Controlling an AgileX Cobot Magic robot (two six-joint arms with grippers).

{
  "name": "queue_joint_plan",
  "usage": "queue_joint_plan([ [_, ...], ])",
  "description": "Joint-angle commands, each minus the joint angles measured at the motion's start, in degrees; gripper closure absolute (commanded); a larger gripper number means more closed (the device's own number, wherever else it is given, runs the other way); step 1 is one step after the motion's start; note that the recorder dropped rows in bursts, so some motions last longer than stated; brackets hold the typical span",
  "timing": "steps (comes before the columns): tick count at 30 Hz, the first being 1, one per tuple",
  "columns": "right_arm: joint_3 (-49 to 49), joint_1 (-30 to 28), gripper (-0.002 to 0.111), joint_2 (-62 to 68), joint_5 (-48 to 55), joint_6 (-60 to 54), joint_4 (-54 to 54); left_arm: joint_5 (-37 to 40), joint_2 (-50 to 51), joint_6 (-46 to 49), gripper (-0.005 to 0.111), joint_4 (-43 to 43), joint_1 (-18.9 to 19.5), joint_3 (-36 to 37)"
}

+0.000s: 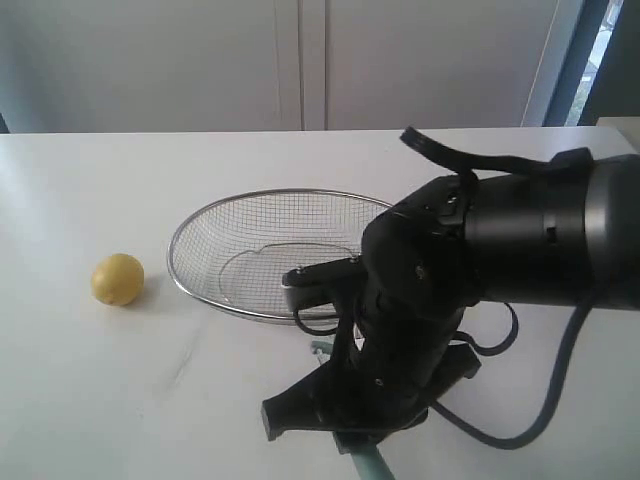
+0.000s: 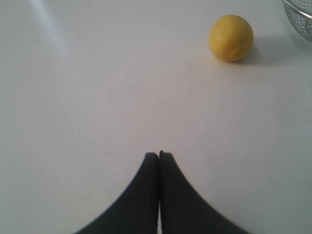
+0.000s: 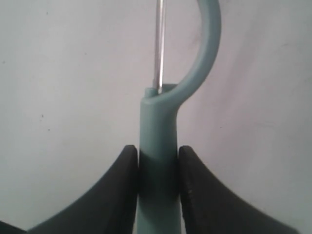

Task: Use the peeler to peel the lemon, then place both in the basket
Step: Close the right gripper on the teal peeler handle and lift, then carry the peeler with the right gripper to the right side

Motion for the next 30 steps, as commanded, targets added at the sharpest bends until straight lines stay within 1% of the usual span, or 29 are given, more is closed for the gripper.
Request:
queue_joint_plan([
  [1,-0.2,0.1,0.108,-0.7,0.6,-5.8,4.4,0.3,-0.3,-0.1,0.107,-0.2,0.2,0.2],
  [5,-0.2,0.1,0.108,-1.8,0.0,-5.8,4.9,0.3,-0.3,-0.1,0.107,-0.2,0.2,0.2],
  [13,-0.2,0.1,0.108,-7.3,0.0,-9.8,4.7,0.3,-0.3,-0.1,0.107,-0.2,0.2,0.2],
  [20,-0.2,-0.4,0.108,-11.0,-0.2,-12.3,1.4,0.3,-0.3,-0.1,0.107,-0.2,0.2,0.2],
  [23,-0.2,-2.3,0.108,-12.1,-0.2,-13.4,1.2,0.3,-0.3,-0.1,0.107,-0.2,0.2,0.2],
  [30,-0.2,-9.6,0.108,-14.9,-0.1,-17.2,1.1,0.3,-0.3,-0.1,0.107,-0.2,0.2,0.2],
])
